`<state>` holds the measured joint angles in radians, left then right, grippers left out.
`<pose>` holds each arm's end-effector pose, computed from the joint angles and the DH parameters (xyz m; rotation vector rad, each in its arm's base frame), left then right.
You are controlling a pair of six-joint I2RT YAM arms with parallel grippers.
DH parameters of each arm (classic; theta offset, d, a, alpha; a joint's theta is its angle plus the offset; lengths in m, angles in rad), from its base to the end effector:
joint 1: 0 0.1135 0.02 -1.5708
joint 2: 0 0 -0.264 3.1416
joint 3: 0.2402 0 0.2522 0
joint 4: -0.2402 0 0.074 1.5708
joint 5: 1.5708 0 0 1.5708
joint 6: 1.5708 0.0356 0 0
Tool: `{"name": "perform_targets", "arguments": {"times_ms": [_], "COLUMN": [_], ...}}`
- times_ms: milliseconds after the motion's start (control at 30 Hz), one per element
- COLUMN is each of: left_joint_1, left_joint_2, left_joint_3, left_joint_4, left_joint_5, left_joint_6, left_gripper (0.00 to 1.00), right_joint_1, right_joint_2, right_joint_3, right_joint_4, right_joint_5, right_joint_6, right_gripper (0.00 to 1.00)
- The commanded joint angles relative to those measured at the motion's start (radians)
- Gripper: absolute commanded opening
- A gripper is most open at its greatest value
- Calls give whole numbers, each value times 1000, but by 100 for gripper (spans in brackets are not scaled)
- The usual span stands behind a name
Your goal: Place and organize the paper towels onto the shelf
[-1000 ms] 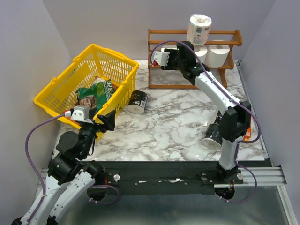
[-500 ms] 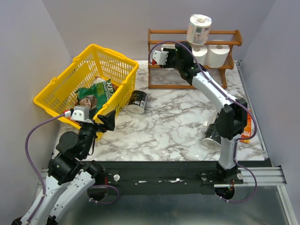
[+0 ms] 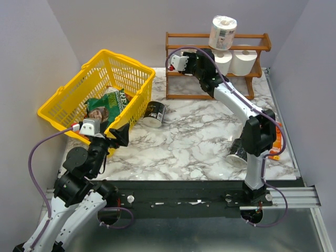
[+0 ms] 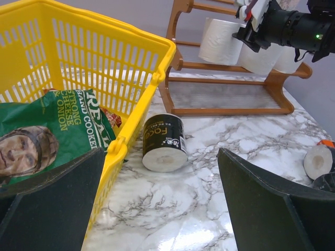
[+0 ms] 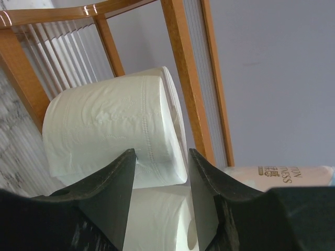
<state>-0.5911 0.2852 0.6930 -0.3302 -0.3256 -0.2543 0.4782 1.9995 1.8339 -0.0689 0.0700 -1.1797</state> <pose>0.0687 -0.0324 0.3484 -0.0110 1.5128 -0.4373 0.4342 0.2222 0.3470 -1.3220 1.2806 -0.5594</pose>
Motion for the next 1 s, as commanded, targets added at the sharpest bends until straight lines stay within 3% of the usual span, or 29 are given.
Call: {"name": "perform_targets", "arguments": {"times_ms": [0,400,700,833,967], "left_joint_1": [1,1,1,1,1], "left_joint_2": [8,0,-1,0,2], "left_joint_3": [-7,-7,-7,-7,-7], "left_joint_4": [16,16,16,13,14], "left_joint_5": [-20,-15,-13,-15,-21], "left_joint_6": [7,6,6,6,7], "left_gripper": [99,99,99,99,99], "right_joint_1": [-7,-7,-16,-55,-95], "right_joint_2": [-11,-99,-218,-234,-231], "right_joint_3": [-67,-153,-304,-334,-354], "right_joint_4": [24,38,104,113,115], "right_joint_5": [40,54,5,1,8], "right_joint_6": [-1,22,40,63,58], "right_gripper": [54,56,57,46,43]}}
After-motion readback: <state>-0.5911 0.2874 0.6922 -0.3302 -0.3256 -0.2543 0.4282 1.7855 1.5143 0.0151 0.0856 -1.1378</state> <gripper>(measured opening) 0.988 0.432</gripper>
